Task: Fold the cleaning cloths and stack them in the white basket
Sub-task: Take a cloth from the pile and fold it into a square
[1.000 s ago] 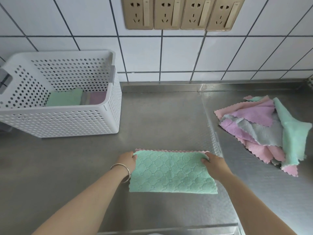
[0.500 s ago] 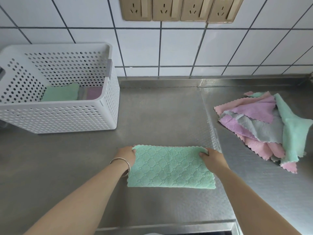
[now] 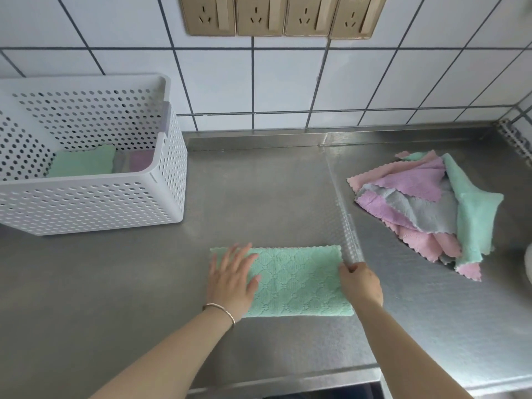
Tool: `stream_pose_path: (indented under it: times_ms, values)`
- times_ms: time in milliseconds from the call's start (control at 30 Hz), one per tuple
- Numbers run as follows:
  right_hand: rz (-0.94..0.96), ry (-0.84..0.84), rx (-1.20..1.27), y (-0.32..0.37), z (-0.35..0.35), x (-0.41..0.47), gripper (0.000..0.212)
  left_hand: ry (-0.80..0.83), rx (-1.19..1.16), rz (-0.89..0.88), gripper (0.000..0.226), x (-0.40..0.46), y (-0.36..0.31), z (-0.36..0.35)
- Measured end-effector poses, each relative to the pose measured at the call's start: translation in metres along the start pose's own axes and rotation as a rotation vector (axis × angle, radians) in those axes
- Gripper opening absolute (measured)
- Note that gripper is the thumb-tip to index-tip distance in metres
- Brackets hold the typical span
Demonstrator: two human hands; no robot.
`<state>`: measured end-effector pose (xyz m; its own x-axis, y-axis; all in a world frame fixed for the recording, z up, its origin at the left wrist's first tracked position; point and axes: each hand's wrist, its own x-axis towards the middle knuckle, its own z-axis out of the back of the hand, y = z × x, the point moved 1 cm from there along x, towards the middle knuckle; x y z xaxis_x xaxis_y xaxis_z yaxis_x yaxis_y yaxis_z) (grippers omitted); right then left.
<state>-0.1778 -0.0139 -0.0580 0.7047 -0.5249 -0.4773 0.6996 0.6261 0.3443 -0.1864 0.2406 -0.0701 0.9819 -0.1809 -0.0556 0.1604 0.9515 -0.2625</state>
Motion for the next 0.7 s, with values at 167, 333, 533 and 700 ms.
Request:
stream_pose_path:
  times_ms: [167, 333, 533, 700]
  values:
    - [-0.042, 0.11, -0.185, -0.001, -0.003, -0.01, 0.048, 0.365, 0.14, -0.264, 0.071, 0.006, -0.036, -0.014]
    - [-0.041, 0.207, -0.173, 0.001, 0.007, -0.022, 0.033, 0.446, 0.226, -0.326, 0.082, 0.006, -0.035, -0.019]
    - [0.086, 0.124, -0.122, 0.007, 0.013, -0.037, 0.033, 0.476, 0.197, -0.279, 0.082, 0.012, -0.041, -0.013]
    - [0.427, -0.169, -0.054, 0.036, 0.01, -0.07, 0.027, 0.284, -0.364, -0.034, 0.055, 0.02, -0.063, 0.028]
